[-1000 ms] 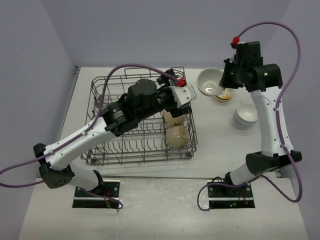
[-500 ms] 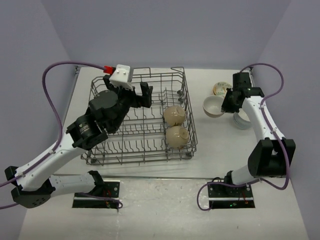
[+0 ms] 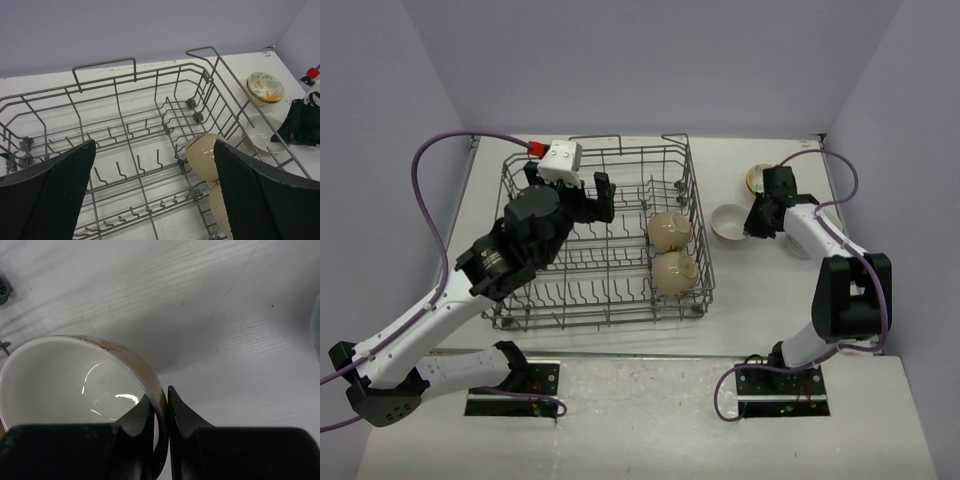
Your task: Unload the bowls from the dish rack
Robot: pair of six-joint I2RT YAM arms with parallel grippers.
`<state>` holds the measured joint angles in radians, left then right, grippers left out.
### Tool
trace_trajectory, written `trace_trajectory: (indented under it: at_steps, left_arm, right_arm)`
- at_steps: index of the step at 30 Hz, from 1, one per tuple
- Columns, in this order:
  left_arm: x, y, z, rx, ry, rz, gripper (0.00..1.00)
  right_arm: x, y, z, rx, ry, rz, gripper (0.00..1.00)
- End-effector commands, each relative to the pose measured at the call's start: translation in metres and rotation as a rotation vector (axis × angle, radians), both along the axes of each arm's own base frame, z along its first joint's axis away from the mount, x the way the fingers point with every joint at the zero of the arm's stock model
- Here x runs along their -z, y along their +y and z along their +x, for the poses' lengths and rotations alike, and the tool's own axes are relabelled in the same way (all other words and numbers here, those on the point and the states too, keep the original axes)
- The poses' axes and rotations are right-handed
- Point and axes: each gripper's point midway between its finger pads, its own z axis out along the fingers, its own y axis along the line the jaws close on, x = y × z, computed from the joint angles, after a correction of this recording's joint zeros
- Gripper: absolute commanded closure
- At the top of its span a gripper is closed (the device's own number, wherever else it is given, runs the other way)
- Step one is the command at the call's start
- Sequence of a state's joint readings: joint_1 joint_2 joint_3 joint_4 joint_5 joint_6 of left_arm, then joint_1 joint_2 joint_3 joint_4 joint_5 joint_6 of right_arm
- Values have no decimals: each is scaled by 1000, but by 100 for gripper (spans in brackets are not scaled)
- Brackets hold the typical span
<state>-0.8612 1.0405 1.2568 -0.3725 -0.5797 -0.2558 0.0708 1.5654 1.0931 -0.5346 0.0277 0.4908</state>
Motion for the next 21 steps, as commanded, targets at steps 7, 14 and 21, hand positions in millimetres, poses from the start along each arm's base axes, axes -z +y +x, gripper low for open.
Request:
trace_trajectory:
  at_steps: [7,14,21]
  left_arm:
    - [16,0,28,-39,63,-51,0]
    - [42,-7,53,-26,124,-39,0]
    - [60,-6,71,29,187,-90,0]
  right_arm:
    - [19,-5,19,68,-7,7,95]
    - [34,-9,12,83,30,-8,81]
    - [37,-13,7,89,37,-19,72]
